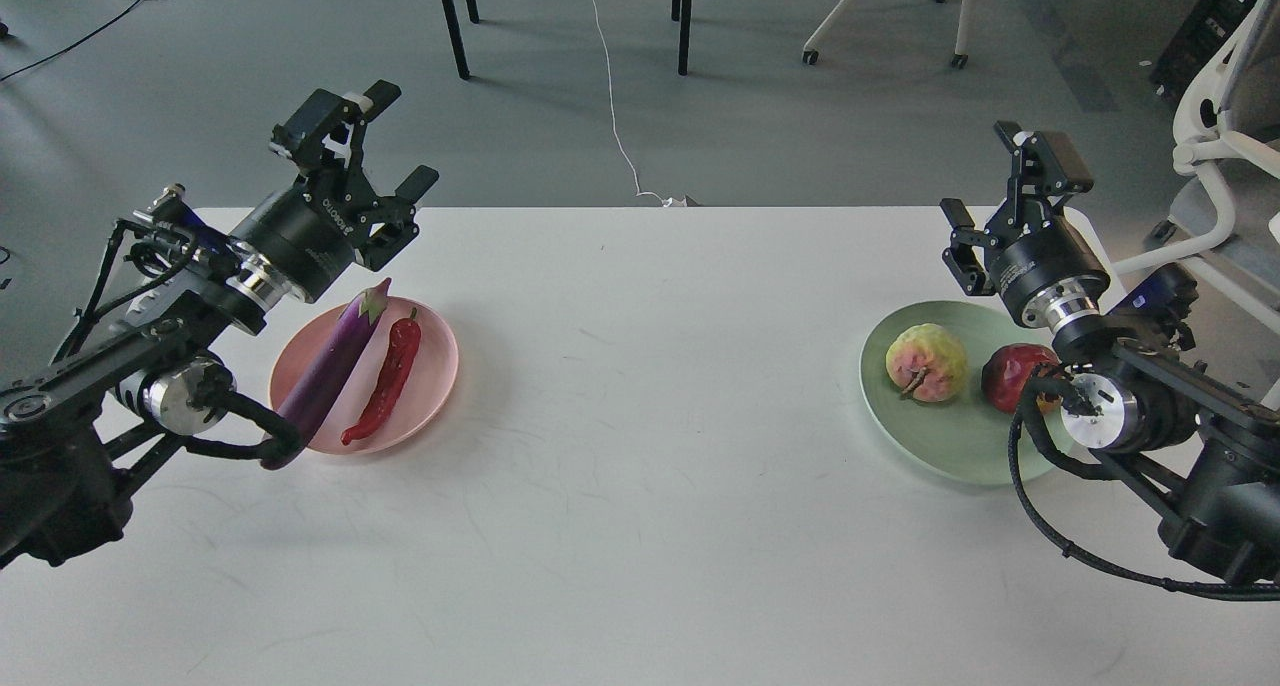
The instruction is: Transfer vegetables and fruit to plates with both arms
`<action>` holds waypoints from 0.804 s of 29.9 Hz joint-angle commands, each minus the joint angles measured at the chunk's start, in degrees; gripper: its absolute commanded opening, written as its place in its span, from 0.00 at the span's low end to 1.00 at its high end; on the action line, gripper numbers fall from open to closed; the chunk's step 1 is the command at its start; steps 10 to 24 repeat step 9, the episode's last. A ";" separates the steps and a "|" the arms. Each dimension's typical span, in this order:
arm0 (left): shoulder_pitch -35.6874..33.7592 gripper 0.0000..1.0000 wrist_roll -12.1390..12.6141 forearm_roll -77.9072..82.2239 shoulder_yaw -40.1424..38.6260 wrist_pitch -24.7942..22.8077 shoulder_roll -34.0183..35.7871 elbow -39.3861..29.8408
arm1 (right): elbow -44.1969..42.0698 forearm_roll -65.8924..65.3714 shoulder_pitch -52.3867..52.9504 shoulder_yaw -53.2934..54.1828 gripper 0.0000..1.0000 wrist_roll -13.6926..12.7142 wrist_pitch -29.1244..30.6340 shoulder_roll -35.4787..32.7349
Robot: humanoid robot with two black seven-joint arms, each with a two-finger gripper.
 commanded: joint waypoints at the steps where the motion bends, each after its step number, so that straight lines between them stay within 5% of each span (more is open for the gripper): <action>1: 4.07 1.00 -0.02 3.58 -5.50 -0.02 -4.40 2.78 | 0.18 -0.08 -0.67 -2.16 0.97 0.00 0.09 -0.16; 24: 4.87 1.00 -0.02 3.94 -5.60 0.33 -6.87 4.90 | 4.30 -0.08 -0.67 -0.25 0.99 0.00 -0.52 -2.44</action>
